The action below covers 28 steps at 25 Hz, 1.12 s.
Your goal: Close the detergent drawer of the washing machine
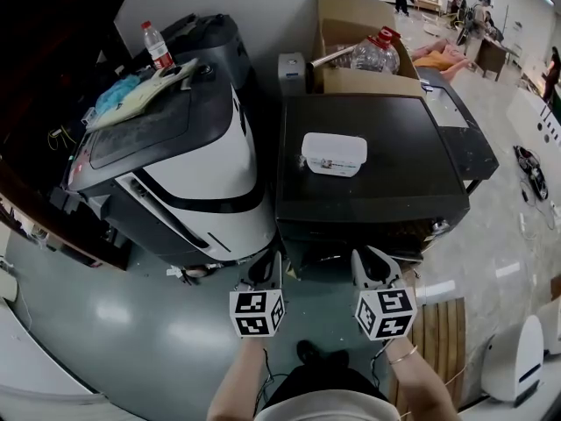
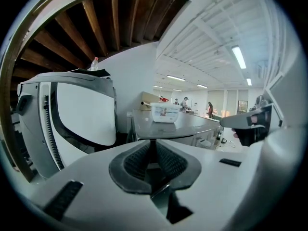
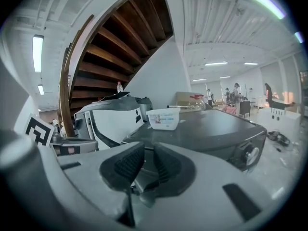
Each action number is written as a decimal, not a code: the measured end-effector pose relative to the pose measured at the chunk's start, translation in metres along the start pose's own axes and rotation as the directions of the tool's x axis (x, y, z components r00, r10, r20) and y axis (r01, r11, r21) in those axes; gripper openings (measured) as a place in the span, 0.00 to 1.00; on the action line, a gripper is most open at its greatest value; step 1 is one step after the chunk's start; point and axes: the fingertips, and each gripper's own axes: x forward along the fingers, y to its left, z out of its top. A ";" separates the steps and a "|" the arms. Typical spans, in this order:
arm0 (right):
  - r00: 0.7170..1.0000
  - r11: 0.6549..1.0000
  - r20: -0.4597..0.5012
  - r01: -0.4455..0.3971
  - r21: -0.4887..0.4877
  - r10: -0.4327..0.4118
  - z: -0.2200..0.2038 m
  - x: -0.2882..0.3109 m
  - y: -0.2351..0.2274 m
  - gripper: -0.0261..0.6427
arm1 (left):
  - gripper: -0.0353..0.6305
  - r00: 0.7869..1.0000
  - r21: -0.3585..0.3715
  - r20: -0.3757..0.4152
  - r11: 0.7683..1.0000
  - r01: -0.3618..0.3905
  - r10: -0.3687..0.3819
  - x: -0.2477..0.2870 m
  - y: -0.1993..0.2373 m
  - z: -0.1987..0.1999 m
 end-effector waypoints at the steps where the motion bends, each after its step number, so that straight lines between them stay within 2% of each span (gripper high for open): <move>1: 1.000 1.000 0.007 -0.004 0.000 0.004 0.002 -0.004 0.001 0.13 | 0.09 1.000 0.002 0.003 1.000 0.000 0.000 -0.003 -0.002 0.001; 12: 0.999 1.000 0.044 -0.021 -0.005 0.021 0.006 -0.038 0.002 0.11 | 0.05 0.998 0.013 0.053 1.000 -0.020 0.019 -0.038 -0.015 0.015; 17: 0.998 1.000 0.064 -0.007 -0.002 0.007 0.008 -0.046 -0.006 0.05 | 0.05 0.998 0.016 0.053 0.999 -0.030 0.029 -0.048 -0.017 0.013; 28: 0.998 0.999 0.060 -0.034 -0.019 0.035 0.007 -0.052 -0.005 0.04 | 0.05 0.997 0.010 0.057 0.999 -0.047 0.046 -0.059 -0.019 0.012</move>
